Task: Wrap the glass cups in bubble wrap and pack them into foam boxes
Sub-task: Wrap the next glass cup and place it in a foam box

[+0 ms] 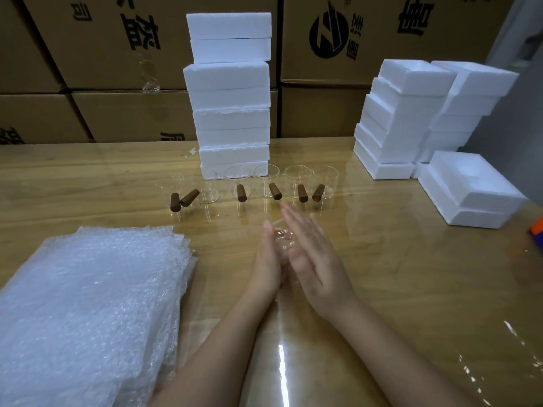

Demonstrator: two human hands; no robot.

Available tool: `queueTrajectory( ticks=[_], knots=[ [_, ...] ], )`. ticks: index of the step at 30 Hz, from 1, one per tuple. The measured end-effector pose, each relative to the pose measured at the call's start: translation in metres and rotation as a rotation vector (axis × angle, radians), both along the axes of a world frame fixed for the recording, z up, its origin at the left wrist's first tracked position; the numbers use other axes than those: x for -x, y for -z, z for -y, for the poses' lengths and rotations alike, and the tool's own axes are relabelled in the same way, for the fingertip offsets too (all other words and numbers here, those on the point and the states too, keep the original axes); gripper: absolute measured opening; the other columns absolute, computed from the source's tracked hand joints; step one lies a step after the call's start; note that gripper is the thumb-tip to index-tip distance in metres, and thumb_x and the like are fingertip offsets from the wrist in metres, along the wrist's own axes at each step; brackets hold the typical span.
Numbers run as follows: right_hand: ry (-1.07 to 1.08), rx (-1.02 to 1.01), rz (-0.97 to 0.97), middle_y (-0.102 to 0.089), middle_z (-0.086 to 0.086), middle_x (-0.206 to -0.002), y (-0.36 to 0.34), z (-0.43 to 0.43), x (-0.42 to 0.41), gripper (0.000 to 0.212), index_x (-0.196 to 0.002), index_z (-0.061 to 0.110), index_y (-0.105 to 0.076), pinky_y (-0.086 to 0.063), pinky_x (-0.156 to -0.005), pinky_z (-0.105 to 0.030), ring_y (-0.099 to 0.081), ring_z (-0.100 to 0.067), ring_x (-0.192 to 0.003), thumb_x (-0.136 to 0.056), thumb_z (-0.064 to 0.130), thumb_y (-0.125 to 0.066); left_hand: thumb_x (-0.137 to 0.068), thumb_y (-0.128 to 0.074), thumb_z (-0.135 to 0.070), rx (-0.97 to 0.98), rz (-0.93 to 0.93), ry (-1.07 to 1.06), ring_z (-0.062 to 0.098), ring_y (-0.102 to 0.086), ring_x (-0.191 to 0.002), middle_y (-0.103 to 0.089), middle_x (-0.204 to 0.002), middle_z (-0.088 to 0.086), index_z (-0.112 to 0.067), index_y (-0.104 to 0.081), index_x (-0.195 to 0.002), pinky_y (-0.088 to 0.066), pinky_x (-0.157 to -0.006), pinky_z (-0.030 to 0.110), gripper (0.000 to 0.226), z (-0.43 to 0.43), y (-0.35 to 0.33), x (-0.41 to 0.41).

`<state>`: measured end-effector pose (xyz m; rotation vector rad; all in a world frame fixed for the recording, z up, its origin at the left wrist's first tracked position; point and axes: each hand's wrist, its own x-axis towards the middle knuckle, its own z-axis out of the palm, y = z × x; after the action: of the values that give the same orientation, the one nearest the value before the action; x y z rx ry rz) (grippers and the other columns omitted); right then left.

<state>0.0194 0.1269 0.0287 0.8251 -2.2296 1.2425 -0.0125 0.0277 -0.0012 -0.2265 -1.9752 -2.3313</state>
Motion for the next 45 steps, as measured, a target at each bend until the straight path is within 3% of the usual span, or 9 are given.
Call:
queueTrajectory(
  ticks=[5, 10, 13, 18, 20, 26, 31, 39, 45],
  knots=[
    [0.036, 0.098, 0.339, -0.024, 0.017, -0.153, 0.004, -0.010, 0.010, 0.063, -0.146, 0.031, -0.020, -0.018, -0.117, -0.026, -0.019, 0.004, -0.141, -0.092, 0.062, -0.031, -0.093, -0.021, -0.048, 0.045, 0.029, -0.005, -0.003, -0.053, -0.042, -0.059, -0.048, -0.008, 0.002, -0.055, -0.088, -0.037, -0.043, 0.006, 0.061, -0.001, 0.002, -0.005],
    [0.170, 0.141, 0.481, -0.056, 0.008, -0.129, 0.017, -0.009, 0.015, 0.068, -0.142, 0.025, -0.040, -0.038, -0.081, -0.003, -0.057, -0.003, -0.105, -0.085, 0.062, -0.045, -0.089, -0.032, -0.054, 0.030, 0.037, -0.106, 0.018, -0.062, -0.064, -0.067, -0.090, 0.019, -0.012, -0.059, -0.108, -0.047, -0.049, 0.022, 0.053, 0.001, -0.005, -0.005],
    [0.228, 0.155, 0.452, -0.060, 0.006, -0.112, 0.022, -0.005, 0.016, 0.061, -0.134, 0.019, -0.047, -0.044, -0.071, -0.011, -0.060, -0.005, -0.087, -0.085, 0.054, -0.058, -0.095, -0.031, -0.046, -0.009, 0.087, -0.119, 0.036, -0.065, -0.095, -0.065, -0.106, 0.024, -0.011, -0.055, -0.123, -0.054, -0.080, 0.047, 0.050, 0.005, -0.008, -0.003],
    [0.236, 0.320, 0.589, -0.058, 0.014, -0.089, 0.028, -0.001, 0.020, 0.035, -0.115, 0.022, -0.053, -0.042, -0.063, -0.009, -0.057, 0.005, -0.063, -0.085, 0.030, -0.069, -0.103, -0.035, -0.020, 0.059, 0.084, -0.175, -0.009, -0.059, -0.103, -0.062, -0.121, -0.008, -0.002, -0.048, -0.134, -0.049, -0.087, 0.016, 0.039, 0.010, -0.011, -0.001],
    [0.196, 0.409, 0.641, -0.060, 0.016, -0.078, 0.031, 0.000, 0.022, 0.032, -0.114, 0.019, -0.056, -0.043, -0.061, -0.010, -0.055, 0.007, -0.058, -0.085, 0.026, -0.069, -0.102, -0.037, -0.023, 0.111, 0.069, -0.185, -0.001, -0.050, -0.122, -0.053, -0.137, 0.002, -0.004, -0.045, -0.138, -0.039, -0.105, 0.023, 0.042, 0.009, -0.009, -0.003],
    [0.224, 0.526, 0.696, -0.065, 0.015, -0.072, 0.036, -0.002, 0.029, 0.032, -0.113, 0.023, -0.057, -0.049, -0.069, -0.025, -0.062, 0.000, -0.065, -0.084, 0.029, -0.068, -0.102, -0.037, -0.026, 0.208, -0.015, -0.210, -0.005, -0.036, -0.129, -0.040, -0.147, -0.002, -0.010, -0.035, -0.145, -0.028, -0.097, 0.002, 0.046, 0.001, -0.009, -0.007],
    [0.206, 0.732, 0.778, -0.067, -0.002, -0.100, 0.033, -0.006, 0.032, 0.031, -0.114, 0.018, -0.058, -0.053, -0.079, -0.037, -0.067, -0.014, -0.084, -0.088, 0.032, -0.063, -0.099, -0.032, -0.040, 0.173, -0.116, -0.151, -0.007, -0.029, -0.136, -0.034, -0.149, -0.010, -0.024, -0.023, -0.145, -0.023, -0.107, 0.007, 0.049, -0.006, -0.009, -0.017],
    [0.031, 1.027, 0.810, -0.071, -0.008, -0.094, 0.025, -0.016, 0.032, 0.034, -0.101, 0.009, -0.064, -0.054, -0.059, -0.022, -0.071, -0.015, -0.073, -0.084, 0.037, -0.057, -0.097, -0.028, -0.038, 0.423, -0.224, -0.126, -0.019, -0.028, -0.129, -0.035, -0.147, -0.013, -0.015, -0.032, -0.146, -0.022, -0.103, 0.004, 0.054, -0.005, -0.005, -0.025],
    [0.015, 0.843, 0.789, -0.072, -0.003, -0.094, 0.027, -0.013, 0.029, 0.051, -0.105, 0.012, -0.064, -0.051, -0.060, -0.022, -0.068, -0.016, -0.079, -0.071, 0.049, -0.061, -0.093, -0.026, -0.047, 0.388, -0.116, -0.079, -0.025, -0.020, -0.128, -0.027, -0.148, -0.016, -0.018, -0.027, -0.148, -0.016, -0.105, 0.002, 0.062, 0.000, -0.004, -0.019]
  ],
)
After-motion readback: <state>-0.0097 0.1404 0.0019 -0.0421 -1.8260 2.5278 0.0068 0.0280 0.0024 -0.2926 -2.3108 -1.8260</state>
